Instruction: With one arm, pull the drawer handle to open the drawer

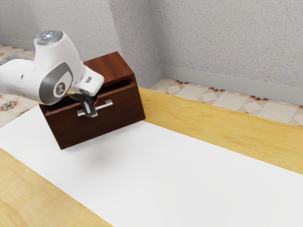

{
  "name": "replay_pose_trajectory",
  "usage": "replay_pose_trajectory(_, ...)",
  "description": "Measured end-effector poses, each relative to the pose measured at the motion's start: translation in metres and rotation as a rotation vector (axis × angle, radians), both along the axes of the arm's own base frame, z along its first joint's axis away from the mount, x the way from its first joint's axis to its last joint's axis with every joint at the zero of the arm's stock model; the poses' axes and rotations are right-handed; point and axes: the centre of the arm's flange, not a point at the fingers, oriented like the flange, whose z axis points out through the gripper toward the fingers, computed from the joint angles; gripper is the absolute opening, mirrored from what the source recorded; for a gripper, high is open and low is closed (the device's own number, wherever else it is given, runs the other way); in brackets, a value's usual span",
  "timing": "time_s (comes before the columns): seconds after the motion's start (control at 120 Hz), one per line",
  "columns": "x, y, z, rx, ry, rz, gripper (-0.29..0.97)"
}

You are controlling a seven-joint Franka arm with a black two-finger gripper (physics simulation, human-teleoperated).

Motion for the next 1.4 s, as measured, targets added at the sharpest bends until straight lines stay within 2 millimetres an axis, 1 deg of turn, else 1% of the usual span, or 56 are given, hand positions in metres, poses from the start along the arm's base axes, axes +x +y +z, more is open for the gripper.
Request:
replay_pose_trajectory(0.167,0.001,-0.009,0.002,-0.001,-0.004,-0.014,0.04)
replay_pose_trajectory(0.233,-0.003,-0.014,0.01,0.0,-0.014,-0.019,0.05)
replay_pose_trajectory(0.267,-0.004,-0.015,0.011,0.0,-0.015,-0.02,0.04)
replay_pose_trajectory(0.633,-0.005,-0.016,0.007,-0.004,-0.006,-0.017,0.04)
replay_pose_trajectory(0.867,-0.019,-0.021,0.005,-0.012,0.001,-0.017,0.04)
replay_pose_trajectory(1.017,-0.021,-0.024,0.004,-0.013,0.002,-0.019,0.04)
replay_pose_trajectory(1.283,-0.018,-0.037,0.004,-0.015,-0.001,-0.034,0.05)
replay_pose_trajectory(1.4,-0.022,-0.046,0.004,-0.017,0.0,-0.043,0.04)
